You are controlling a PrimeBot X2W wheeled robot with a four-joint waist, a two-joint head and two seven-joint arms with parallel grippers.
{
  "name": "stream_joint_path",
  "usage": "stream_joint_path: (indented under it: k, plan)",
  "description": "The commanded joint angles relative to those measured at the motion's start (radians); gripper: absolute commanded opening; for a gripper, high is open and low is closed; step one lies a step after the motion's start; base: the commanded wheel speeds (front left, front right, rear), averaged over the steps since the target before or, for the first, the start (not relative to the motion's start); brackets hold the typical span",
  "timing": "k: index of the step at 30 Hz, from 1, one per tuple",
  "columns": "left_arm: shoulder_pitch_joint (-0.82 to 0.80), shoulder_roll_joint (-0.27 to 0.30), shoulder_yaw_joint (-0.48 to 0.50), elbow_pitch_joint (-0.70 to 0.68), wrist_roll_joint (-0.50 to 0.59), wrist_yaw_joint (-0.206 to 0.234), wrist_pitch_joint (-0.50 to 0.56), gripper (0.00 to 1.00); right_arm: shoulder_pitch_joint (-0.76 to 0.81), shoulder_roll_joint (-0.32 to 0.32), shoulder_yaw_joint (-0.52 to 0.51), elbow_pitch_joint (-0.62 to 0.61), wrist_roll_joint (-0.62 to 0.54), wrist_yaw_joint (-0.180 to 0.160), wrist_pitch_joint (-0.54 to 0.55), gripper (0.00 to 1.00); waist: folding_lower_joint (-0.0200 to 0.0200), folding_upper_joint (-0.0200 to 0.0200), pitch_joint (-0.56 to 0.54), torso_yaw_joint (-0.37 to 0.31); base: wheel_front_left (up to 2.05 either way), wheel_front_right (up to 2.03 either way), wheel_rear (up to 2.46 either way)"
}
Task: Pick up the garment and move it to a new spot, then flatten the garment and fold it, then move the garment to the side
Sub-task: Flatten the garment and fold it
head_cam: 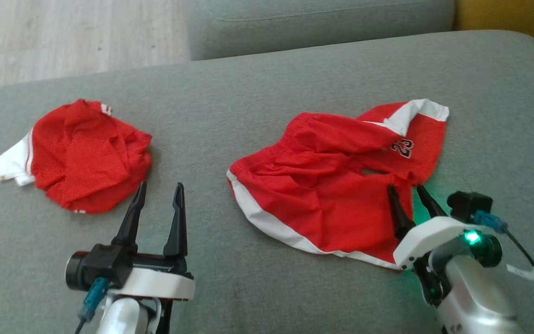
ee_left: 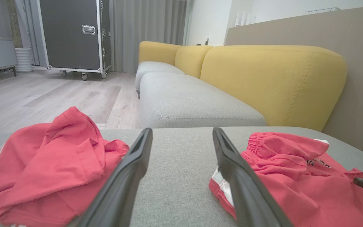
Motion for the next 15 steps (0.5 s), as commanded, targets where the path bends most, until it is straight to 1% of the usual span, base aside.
stream_joint_path:
  k: [1,5,6,7,8,11,15]
  plan:
    - [-0.051,0.002,0.027,-0.029,0.006,-0.001,-0.008,1.00,-0.055,0.006,0.024,0.002,-0.011,-0.001,-0.003,1.00,0.0000,0.0000,0.005,0.016,0.00,0.00,0.00]
    - [-0.051,0.002,0.023,-0.028,0.006,-0.001,-0.008,1.00,-0.113,0.006,0.015,0.097,-0.055,-0.001,-0.015,0.99,0.0000,0.0000,0.009,0.035,0.00,0.00,0.00]
    - [-0.050,0.002,0.023,-0.028,0.007,-0.001,-0.008,1.00,-0.126,0.006,0.007,0.121,-0.078,-0.001,-0.021,0.00,0.0000,0.0000,0.010,0.038,0.00,0.00,0.00]
    - [-0.050,0.002,0.023,-0.028,0.007,-0.001,-0.008,1.00,-0.126,0.006,0.007,0.121,-0.078,-0.001,-0.021,0.00,0.0000,0.0000,0.010,0.038,0.00,0.00,0.00]
    - [-0.050,0.002,0.022,-0.028,0.007,0.000,-0.008,1.00,-0.139,0.006,-0.004,0.144,-0.105,-0.001,-0.026,0.00,0.0000,0.0000,0.010,0.042,0.00,0.00,0.00]
    - [-0.048,0.002,0.024,-0.030,0.007,0.002,-0.008,1.00,-0.173,-0.003,-0.062,0.200,-0.170,-0.001,-0.045,0.00,0.0000,0.0000,0.008,0.049,0.00,0.00,0.00]
    - [-0.045,0.002,0.028,-0.035,0.007,0.004,-0.008,1.00,-0.210,-0.033,-0.145,0.234,-0.243,-0.001,-0.070,0.00,0.0000,0.0000,0.005,0.050,0.00,0.00,0.00]
